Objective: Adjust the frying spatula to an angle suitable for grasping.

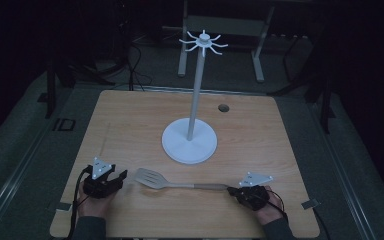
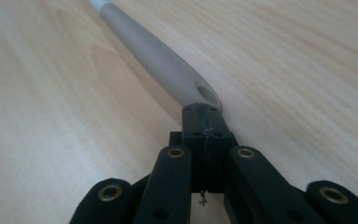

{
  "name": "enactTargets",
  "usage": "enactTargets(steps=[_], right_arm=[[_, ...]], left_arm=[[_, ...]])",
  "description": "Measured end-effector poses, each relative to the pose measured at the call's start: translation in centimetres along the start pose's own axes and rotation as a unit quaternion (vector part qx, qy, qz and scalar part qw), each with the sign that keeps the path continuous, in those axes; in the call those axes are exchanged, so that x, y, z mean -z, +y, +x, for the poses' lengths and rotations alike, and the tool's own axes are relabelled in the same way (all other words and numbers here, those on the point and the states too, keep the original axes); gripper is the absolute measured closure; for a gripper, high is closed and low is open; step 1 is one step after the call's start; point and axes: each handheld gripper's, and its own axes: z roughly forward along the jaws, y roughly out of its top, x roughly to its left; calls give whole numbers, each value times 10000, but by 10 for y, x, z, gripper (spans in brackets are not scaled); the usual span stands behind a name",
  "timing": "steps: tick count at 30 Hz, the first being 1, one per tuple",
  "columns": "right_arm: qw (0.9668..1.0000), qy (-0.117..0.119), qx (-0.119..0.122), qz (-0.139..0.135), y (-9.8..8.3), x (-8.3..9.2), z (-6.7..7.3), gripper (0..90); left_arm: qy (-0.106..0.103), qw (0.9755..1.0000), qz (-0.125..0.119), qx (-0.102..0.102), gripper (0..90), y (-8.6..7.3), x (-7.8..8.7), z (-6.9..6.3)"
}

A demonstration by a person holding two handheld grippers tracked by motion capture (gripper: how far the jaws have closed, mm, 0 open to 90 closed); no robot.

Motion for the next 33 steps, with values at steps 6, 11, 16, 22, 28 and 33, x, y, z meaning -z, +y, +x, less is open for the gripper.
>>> enactTargets(steps=[6,11,16,22,28,33], right_arm=[[9993,-359,-31,-99,10,-12,-7,900],[9982,-542,-198,-186,19,-23,-14,900],[9973,-629,-296,-234,25,-30,-19,900],[9961,-660,-444,-390,29,-24,-25,900],[9954,-707,-405,-504,26,0,-27,889],[9943,-813,-429,-540,18,13,-30,868]], left_arm=[[-273,9994,-55,-204,488,13,5,-11],[-567,9979,-10,-312,493,24,5,-21],[-918,9947,100,-462,494,40,2,-37],[-1312,9888,188,-689,495,67,-6,-60],[-1559,9842,209,-813,542,84,-14,-74],[-1699,9805,209,-967,550,93,-20,-83]])
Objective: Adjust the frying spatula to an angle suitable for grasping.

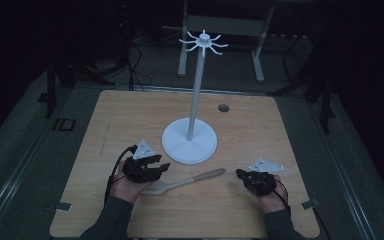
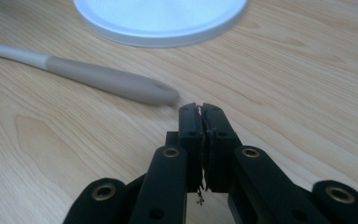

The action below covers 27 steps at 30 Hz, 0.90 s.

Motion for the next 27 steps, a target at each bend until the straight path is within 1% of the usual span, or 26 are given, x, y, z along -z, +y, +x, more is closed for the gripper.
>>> enactTargets(steps=[1,2,3,4,5,7,8,9,10,11,12,13,16,18,19,20,21,23,24,25,26,27], right_arm=[[10000,-39,-67,-14,-6,4,-5,857],[10000,-39,-67,-14,-6,4,-5,857],[9998,-79,-159,-27,-11,7,-8,853],[9998,-79,-159,-27,-11,7,-8,853],[9995,-110,-284,-55,-15,9,-13,846],[9992,-123,-371,-92,-17,10,-15,843],[9991,-126,-393,-110,-17,10,-16,843],[9990,-131,-405,-105,-18,10,-16,842],[9990,-131,-405,-105,-18,10,-16,842],[9991,-138,-383,-92,-18,10,-15,842],[9991,-138,-383,-92,-18,10,-15,842],[9992,-128,-365,-82,-18,10,-14,838],[9993,-135,-348,-82,-18,10,-13,836],[9992,-129,-365,-100,-19,10,-13,830],[9992,-123,-378,-91,-20,10,-13,829],[9992,-123,-378,-91,-20,10,-13,829],[9992,-123,-366,-83,-20,9,-13,829],[9992,-113,-379,-94,-20,10,-12,829],[9991,-113,-386,-104,-20,10,-12,829],[9991,-107,-394,-111,-20,10,-12,829],[9991,-107,-394,-111,-20,10,-12,829],[9991,-109,-394,-114,-20,10,-12,829]], left_arm=[[-37,10000,15,-29,554,2,-3,-1],[-79,9999,60,-79,554,4,-5,-1],[-142,9997,147,-167,558,8,-11,-2],[-142,9997,147,-167,563,8,-11,-2],[-174,9993,253,-228,581,11,-20,-4],[-178,9992,271,-221,587,12,-23,-4],[-208,9991,308,-196,596,13,-26,-4],[-274,9986,394,-210,603,14,-34,-5],[-274,9986,394,-210,611,14,-34,-5],[-356,9981,443,-236,618,16,-41,-7],[-356,9981,443,-236,623,16,-41,-7],[-459,9972,516,-273,628,17,-47,-9],[-472,9967,581,-325,634,19,-52,-12],[-503,9955,686,-406,636,22,-57,-12],[-531,9952,701,-425,655,23,-58,-12],[-574,9944,755,-467,655,24,-60,-12],[-602,9939,797,-474,661,25,-62,-12],[-688,9922,900,-518,681,27,-66,-13],[-787,9899,1045,-550,683,28,-71,-14],[-787,9899,1045,-550,689,28,-71,-14],[-821,9892,1078,-556,689,29,-73,-15],[-877,9879,1142,-571,697,29,-76,-17]])
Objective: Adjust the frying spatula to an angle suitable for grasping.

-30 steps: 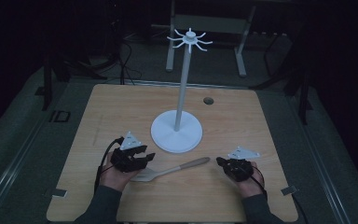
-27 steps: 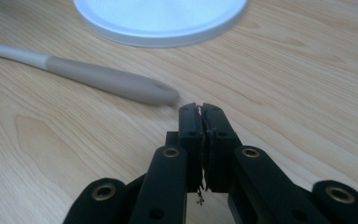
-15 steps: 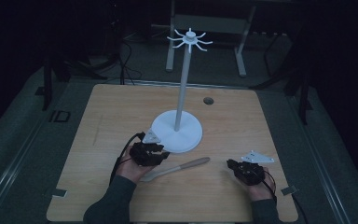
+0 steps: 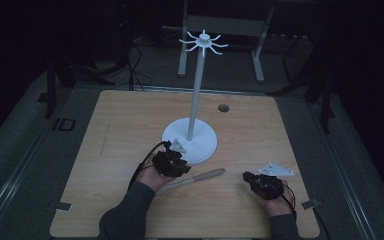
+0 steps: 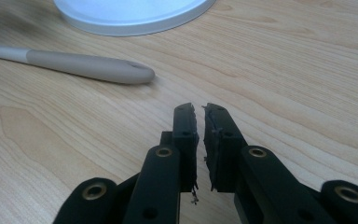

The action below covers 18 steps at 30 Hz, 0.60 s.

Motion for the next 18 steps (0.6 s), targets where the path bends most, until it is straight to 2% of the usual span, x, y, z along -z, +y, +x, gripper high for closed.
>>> enactTargets(steps=[7,14,15,16,18], right_arm=[[10000,26,-31,-37,0,1,0,830],[10000,38,3,-47,0,1,0,835],[10000,39,18,-52,0,2,0,836],[10000,39,18,-52,0,2,0,836],[10000,42,23,-56,-1,2,0,835]], left_arm=[[-154,9986,475,-153,703,5,-24,-6],[-141,9972,703,-198,712,6,-37,-10],[-171,9961,824,-278,723,6,-42,-13],[-171,9961,824,-278,732,6,-42,-13],[-137,9942,985,-415,744,6,-45,-16]])
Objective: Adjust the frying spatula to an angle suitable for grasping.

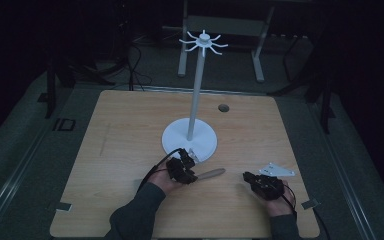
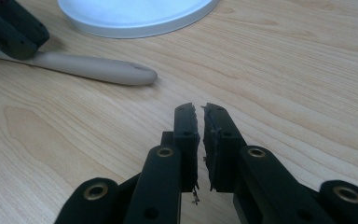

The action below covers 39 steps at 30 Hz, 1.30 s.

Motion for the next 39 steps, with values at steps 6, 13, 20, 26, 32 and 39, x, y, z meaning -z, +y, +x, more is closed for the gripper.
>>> enactTargets(steps=[6,13,20,26,32,39], right_arm=[[10000,-1,3,6,0,0,0,835],[10000,-1,2,27,-1,-1,0,834],[10000,7,47,67,-1,-2,1,834],[9999,-2,63,98,-2,-3,2,834],[10000,-4,46,78,-2,-3,1,834],[9999,15,27,99,-2,-3,1,834]], left_arm=[[118,9998,119,-122,747,3,-1,-4],[201,9986,354,-329,742,8,-3,-8],[248,9947,823,-556,730,18,-9,-12],[268,9901,1194,-693,735,28,-12,-14],[243,9861,1478,-721,736,36,-14,-14],[148,9788,1827,-919,733,46,-18,-12]])
